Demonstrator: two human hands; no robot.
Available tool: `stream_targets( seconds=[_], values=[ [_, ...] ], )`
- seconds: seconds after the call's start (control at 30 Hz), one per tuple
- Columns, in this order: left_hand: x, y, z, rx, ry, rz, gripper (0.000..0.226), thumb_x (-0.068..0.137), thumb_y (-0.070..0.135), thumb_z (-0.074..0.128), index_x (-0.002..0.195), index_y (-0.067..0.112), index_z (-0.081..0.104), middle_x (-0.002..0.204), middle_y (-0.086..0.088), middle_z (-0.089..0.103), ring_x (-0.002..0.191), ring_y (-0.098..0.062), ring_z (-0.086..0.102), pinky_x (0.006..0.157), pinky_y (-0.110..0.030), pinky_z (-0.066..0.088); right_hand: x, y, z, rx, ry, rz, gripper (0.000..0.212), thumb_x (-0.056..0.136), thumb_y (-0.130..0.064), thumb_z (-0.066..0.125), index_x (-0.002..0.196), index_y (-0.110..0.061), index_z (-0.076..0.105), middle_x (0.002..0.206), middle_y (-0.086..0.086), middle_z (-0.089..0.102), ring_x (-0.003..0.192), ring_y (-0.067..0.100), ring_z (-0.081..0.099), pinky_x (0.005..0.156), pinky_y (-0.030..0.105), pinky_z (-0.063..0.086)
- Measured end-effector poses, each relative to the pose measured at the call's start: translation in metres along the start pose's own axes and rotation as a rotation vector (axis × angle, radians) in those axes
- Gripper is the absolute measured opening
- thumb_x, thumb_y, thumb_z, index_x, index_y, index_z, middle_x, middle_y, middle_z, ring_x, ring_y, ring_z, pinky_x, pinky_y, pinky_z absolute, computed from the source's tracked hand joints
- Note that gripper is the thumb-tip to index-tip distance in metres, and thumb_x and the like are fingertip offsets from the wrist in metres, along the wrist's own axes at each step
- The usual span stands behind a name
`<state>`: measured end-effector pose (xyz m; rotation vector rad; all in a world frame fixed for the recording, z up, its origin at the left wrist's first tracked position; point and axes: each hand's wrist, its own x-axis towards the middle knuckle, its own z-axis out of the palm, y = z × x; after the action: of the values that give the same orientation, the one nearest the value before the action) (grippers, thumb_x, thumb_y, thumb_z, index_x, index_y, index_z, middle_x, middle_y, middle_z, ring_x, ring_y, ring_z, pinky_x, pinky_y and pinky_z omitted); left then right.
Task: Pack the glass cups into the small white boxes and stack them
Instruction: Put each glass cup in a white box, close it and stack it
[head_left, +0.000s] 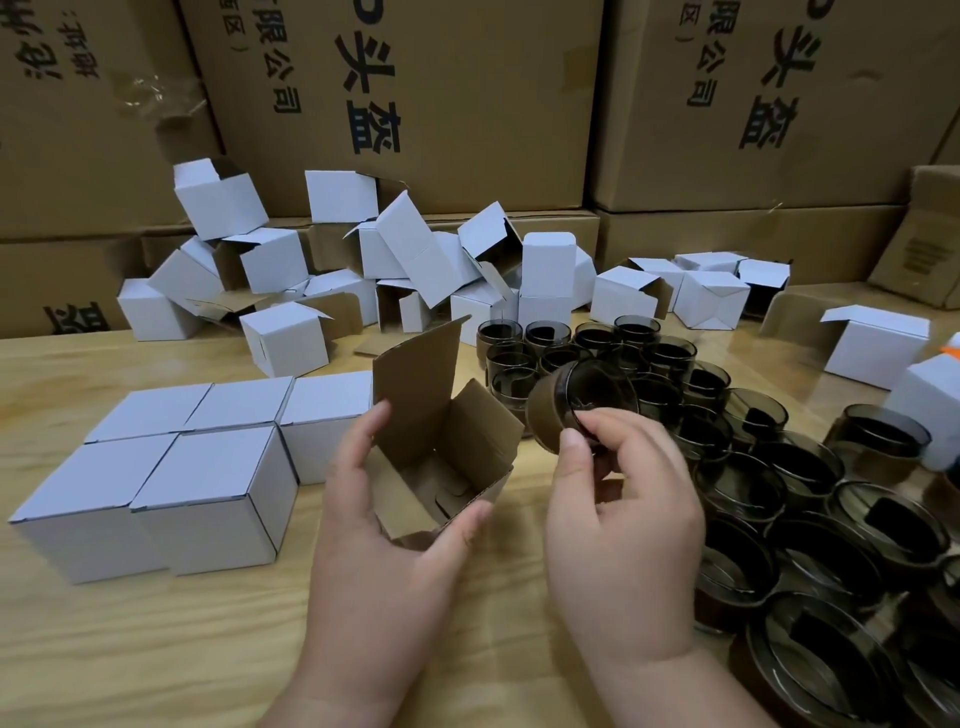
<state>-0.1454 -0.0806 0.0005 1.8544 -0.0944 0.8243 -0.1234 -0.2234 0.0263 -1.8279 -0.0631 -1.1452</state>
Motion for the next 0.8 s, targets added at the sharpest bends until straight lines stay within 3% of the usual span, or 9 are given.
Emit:
stream_targets(
  seconds=[0.1, 0.17, 0.23, 0.3, 0.37, 0.5, 0.63, 0.73, 0.8],
  values=[
    [0.001, 0.002, 0.003, -0.02, -0.028, 0.011, 0.098, 0.063, 0.024, 0.095, 0.127, 0.072, 0.039, 0.124, 0.058, 0.041, 0.122, 0.021, 0.046, 0.071, 0.001, 0.046, -0.004, -0.007, -0.003, 0.095, -0.011, -0.149, 0.014, 0.089, -0.008, 0.068, 0.1, -0.011, 0.076, 0.101, -0.004, 0.068, 0.099, -0.003, 0.062, 0.081, 0.004, 0.043],
    [0.001, 0.004, 0.005, -0.085, -0.037, 0.002, 0.091, 0.064, 0.025, 0.094, 0.128, 0.065, 0.044, 0.125, 0.052, 0.047, 0.121, 0.019, 0.049, 0.07, -0.001, 0.048, -0.007, -0.012, -0.004, 0.151, -0.036, -0.22, 0.015, 0.091, -0.01, 0.068, 0.103, -0.01, 0.077, 0.101, -0.004, 0.069, 0.096, 0.007, 0.066, 0.082, 0.017, 0.052],
    [0.001, 0.006, 0.006, -0.15, -0.038, -0.029, 0.08, 0.063, 0.047, 0.088, 0.13, 0.06, 0.047, 0.126, 0.048, 0.05, 0.121, 0.018, 0.051, 0.077, 0.0, 0.047, -0.01, -0.017, -0.004, 0.195, -0.074, -0.289, 0.016, 0.092, -0.011, 0.068, 0.103, -0.008, 0.078, 0.1, -0.003, 0.069, 0.093, 0.011, 0.066, 0.078, 0.03, 0.055],
    [0.002, 0.01, 0.005, -0.151, -0.046, -0.048, 0.078, 0.063, 0.067, 0.082, 0.132, 0.059, 0.046, 0.125, 0.048, 0.051, 0.12, 0.018, 0.052, 0.085, 0.004, 0.04, -0.014, -0.023, -0.004, 0.235, -0.109, -0.357, 0.015, 0.092, -0.01, 0.068, 0.103, -0.006, 0.078, 0.099, 0.0, 0.07, 0.089, 0.013, 0.064, 0.076, 0.03, 0.054],
    [0.004, 0.013, 0.005, -0.191, -0.062, -0.048, 0.074, 0.064, 0.062, 0.077, 0.132, 0.052, 0.049, 0.125, 0.039, 0.058, 0.116, 0.016, 0.057, 0.082, 0.003, 0.042, -0.019, -0.028, -0.004, 0.275, -0.135, -0.386, 0.014, 0.093, -0.01, 0.068, 0.102, -0.006, 0.078, 0.1, 0.002, 0.07, 0.087, 0.016, 0.063, 0.076, 0.028, 0.052],
    [0.005, 0.015, 0.005, -0.31, -0.132, -0.082, 0.076, 0.064, 0.057, 0.072, 0.132, 0.027, 0.056, 0.119, 0.01, 0.071, 0.107, -0.005, 0.07, 0.084, -0.013, 0.052, -0.026, -0.031, 0.001, 0.286, -0.217, -0.356, 0.015, 0.092, -0.011, 0.066, 0.101, -0.007, 0.078, 0.103, 0.001, 0.07, 0.09, 0.018, 0.064, 0.073, 0.03, 0.053],
    [0.004, 0.011, 0.004, -0.213, -0.113, -0.091, 0.08, 0.058, 0.052, 0.08, 0.132, 0.05, 0.049, 0.126, 0.03, 0.063, 0.113, 0.01, 0.062, 0.086, -0.001, 0.044, -0.026, -0.026, 0.004, 0.224, -0.25, -0.287, 0.015, 0.089, -0.011, 0.065, 0.099, -0.011, 0.077, 0.105, -0.007, 0.07, 0.096, 0.009, 0.063, 0.077, 0.024, 0.052],
    [0.001, 0.005, 0.005, -0.149, -0.1, -0.095, 0.085, 0.065, 0.034, 0.093, 0.129, 0.065, 0.046, 0.127, 0.04, 0.056, 0.118, 0.016, 0.055, 0.082, 0.005, 0.04, -0.026, -0.021, 0.006, 0.173, -0.24, -0.229, 0.015, 0.085, -0.009, 0.07, 0.097, -0.015, 0.077, 0.101, -0.012, 0.069, 0.097, 0.003, 0.061, 0.079, 0.022, 0.051],
    [-0.001, 0.001, 0.006, -0.115, -0.083, -0.088, 0.088, 0.068, 0.026, 0.091, 0.129, 0.068, 0.044, 0.125, 0.048, 0.049, 0.12, 0.022, 0.048, 0.082, 0.007, 0.037, -0.026, -0.018, 0.007, 0.145, -0.243, -0.203, 0.016, 0.083, -0.011, 0.072, 0.097, -0.017, 0.078, 0.099, -0.012, 0.07, 0.096, 0.002, 0.061, 0.081, 0.022, 0.051]
  ],
)
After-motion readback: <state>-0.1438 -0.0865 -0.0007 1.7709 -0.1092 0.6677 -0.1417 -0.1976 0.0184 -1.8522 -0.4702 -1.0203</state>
